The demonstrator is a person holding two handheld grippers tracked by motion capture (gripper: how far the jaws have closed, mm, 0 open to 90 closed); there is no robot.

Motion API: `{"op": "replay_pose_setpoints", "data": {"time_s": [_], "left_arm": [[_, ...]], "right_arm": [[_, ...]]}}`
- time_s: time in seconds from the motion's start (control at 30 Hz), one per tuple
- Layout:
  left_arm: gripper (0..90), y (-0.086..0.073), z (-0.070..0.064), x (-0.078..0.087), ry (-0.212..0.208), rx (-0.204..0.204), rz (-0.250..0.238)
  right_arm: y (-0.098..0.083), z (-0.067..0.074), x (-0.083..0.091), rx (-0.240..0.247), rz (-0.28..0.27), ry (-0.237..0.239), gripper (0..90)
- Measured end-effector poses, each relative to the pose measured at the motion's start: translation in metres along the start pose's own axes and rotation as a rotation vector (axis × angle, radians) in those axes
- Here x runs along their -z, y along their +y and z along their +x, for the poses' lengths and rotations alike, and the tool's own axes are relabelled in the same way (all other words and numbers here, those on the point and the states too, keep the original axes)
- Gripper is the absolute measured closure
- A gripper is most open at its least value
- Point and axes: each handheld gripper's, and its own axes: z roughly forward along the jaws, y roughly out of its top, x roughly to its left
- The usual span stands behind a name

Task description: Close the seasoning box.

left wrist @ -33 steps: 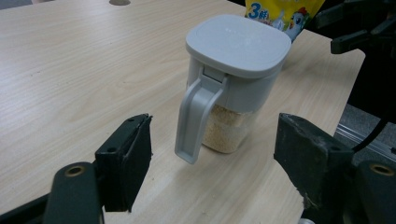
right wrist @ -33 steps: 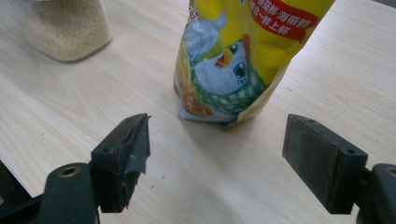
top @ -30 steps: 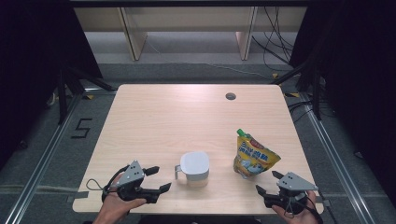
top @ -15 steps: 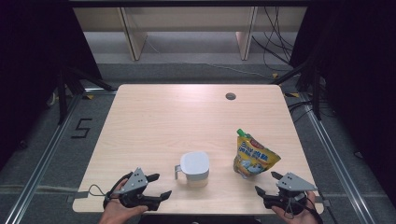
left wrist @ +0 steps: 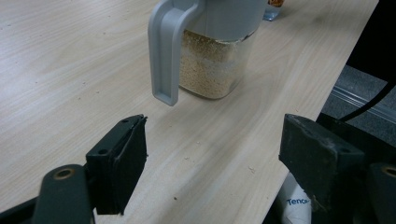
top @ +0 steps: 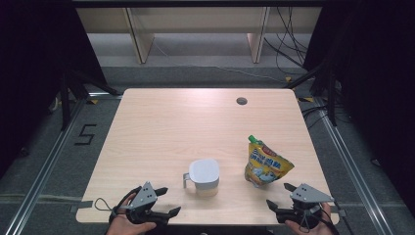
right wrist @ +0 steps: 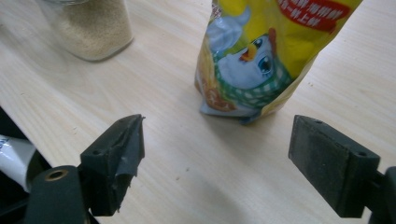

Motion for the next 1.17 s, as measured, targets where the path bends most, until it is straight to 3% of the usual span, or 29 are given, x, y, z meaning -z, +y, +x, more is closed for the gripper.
{"op": "replay_pose_setpoints", "data": {"time_s": [0.07,0.1,0.17,0.2,0.23,0.3,0.37,0.5,0.53,0.63,0.73,0.77,0.8,0.83,0.93,0.97,1.0,1.03,1.07,1.1,1.13,1.17], "left_arm": [[21.9,-0.001,-0.001,-0.001,-0.007,0.0,-0.008],[21.7,-0.002,-0.002,-0.003,-0.015,0.009,-0.011],[21.2,-0.003,-0.002,-0.002,-0.015,0.003,0.016],[21.1,-0.003,-0.003,-0.002,-0.014,0.003,0.019],[20.9,-0.003,-0.003,-0.002,-0.014,0.003,0.019],[20.0,-0.005,-0.002,-0.004,-0.012,-0.003,0.028],[17.9,-0.005,-0.003,-0.004,-0.013,0.005,0.038],[16.1,-0.005,-0.003,-0.005,-0.027,-0.001,0.019],[16.0,-0.005,-0.004,-0.005,-0.03,0.02,0.023],[16.0,-0.006,-0.004,-0.008,-0.036,0.022,0.015],[16.0,-0.006,-0.004,-0.008,-0.037,0.015,0.017],[16.0,-0.006,-0.004,-0.007,-0.037,0.014,0.016],[16.0,-0.006,-0.004,-0.007,-0.036,0.01,0.021],[16.0,-0.005,-0.004,-0.006,-0.031,0.009,0.029],[16.0,-0.006,-0.004,-0.007,-0.035,0.016,0.015],[16.0,-0.006,-0.004,-0.007,-0.035,0.017,0.014],[16.0,-0.006,-0.004,-0.008,-0.033,0.017,0.011],[16.0,-0.006,-0.002,-0.007,-0.025,0.001,0.028],[16.0,-0.006,-0.001,-0.006,-0.019,-0.014,0.038],[16.0,-0.005,-0.002,-0.006,-0.022,0.001,0.03],[16.0,-0.005,0.0,-0.006,-0.022,-0.021,0.035],[16.0,-0.006,-0.002,-0.006,-0.02,0.016,0.028]], "right_arm": [[-0.001,0.0,0.0,0.005,-0.003,0.006,18.5],[-0.002,0.003,0.001,-0.026,0.006,0.011,18.5],[-0.003,0.003,0.001,-0.023,0.009,0.024,18.4],[-0.003,0.001,0.0,0.009,0.002,0.047,18.1],[-0.004,0.002,0.001,-0.024,0.022,0.056,17.9],[-0.006,0.004,0.001,-0.01,0.016,0.033,17.7],[-0.007,0.006,0.002,-0.037,0.03,0.036,17.7],[-0.008,0.005,0.0,0.011,0.024,0.053,18.0],[-0.008,0.006,-0.001,-0.002,0.036,0.076,18.0],[-0.009,0.006,-0.001,0.014,0.038,0.054,18.0],[-0.009,0.006,-0.002,0.01,0.043,0.073,18.0],[-0.009,0.005,-0.001,0.019,0.039,0.055,18.0],[-0.01,0.005,-0.002,0.017,0.034,0.059,18.0],[-0.009,0.005,-0.002,0.009,0.048,0.092,18.0],[-0.01,0.004,-0.003,0.016,0.052,0.091,18.0],[-0.01,0.005,-0.002,-0.017,0.057,0.08,18.0],[-0.011,0.006,-0.001,-0.012,0.052,0.055,18.0],[-0.011,0.004,-0.002,0.008,0.044,0.049,18.0],[-0.011,0.003,-0.002,0.006,0.044,0.049,18.0],[-0.011,0.003,-0.002,0.0,0.044,0.053,18.0],[-0.011,0.002,-0.002,0.007,0.04,0.047,18.0],[-0.011,0.002,-0.002,0.006,0.044,0.049,18.0]]}}
